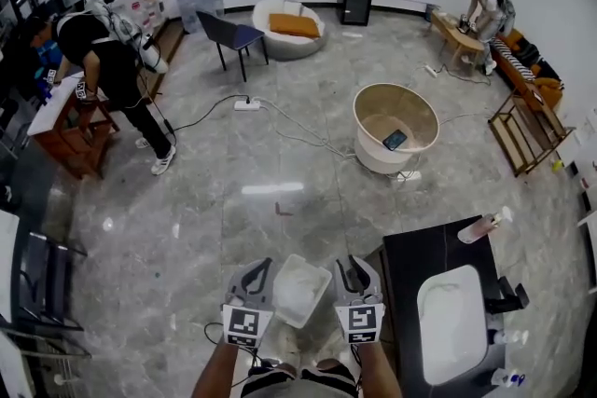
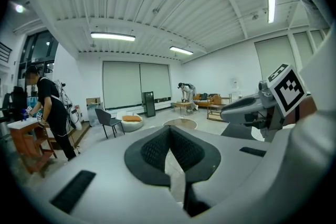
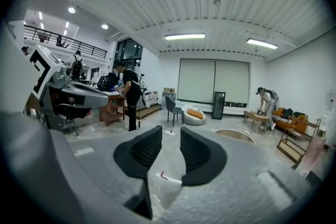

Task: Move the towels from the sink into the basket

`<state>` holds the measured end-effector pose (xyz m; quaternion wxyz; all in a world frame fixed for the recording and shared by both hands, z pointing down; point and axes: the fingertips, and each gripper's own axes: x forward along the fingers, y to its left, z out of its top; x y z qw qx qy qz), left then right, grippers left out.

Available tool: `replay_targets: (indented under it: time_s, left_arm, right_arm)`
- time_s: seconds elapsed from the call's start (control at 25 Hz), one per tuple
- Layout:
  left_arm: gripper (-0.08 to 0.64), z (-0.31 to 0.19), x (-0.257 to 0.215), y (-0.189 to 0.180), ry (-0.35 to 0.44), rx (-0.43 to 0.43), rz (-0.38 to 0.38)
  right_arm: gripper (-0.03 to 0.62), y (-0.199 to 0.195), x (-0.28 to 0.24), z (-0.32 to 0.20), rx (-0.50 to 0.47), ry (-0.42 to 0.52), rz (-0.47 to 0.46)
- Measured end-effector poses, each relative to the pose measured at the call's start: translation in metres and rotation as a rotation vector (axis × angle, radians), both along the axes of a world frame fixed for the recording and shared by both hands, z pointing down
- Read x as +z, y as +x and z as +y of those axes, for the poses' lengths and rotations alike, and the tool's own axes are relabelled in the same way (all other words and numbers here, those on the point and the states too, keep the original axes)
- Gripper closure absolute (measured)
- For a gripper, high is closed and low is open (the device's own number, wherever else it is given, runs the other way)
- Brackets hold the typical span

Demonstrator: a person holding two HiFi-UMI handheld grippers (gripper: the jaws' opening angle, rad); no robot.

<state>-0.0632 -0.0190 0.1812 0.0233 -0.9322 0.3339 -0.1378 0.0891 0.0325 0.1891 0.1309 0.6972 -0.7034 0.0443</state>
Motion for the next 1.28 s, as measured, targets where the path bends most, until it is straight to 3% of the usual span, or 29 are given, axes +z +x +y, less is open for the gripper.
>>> replay_targets:
  time_s: [0.52,1.28]
  left_arm:
    - [0.551,0.037,-0.016,-0.024,0.008,0.027,0.032]
    - [0.551,0.037,-0.014,-0.019,-0.002,0.068,0.043]
  right_arm:
    - [0.591,-0.027,-0.026,0.048,0.020,0.060,0.037]
    - [0.592,-0.031,-0.017,0.048,0.049,0.032,0.042]
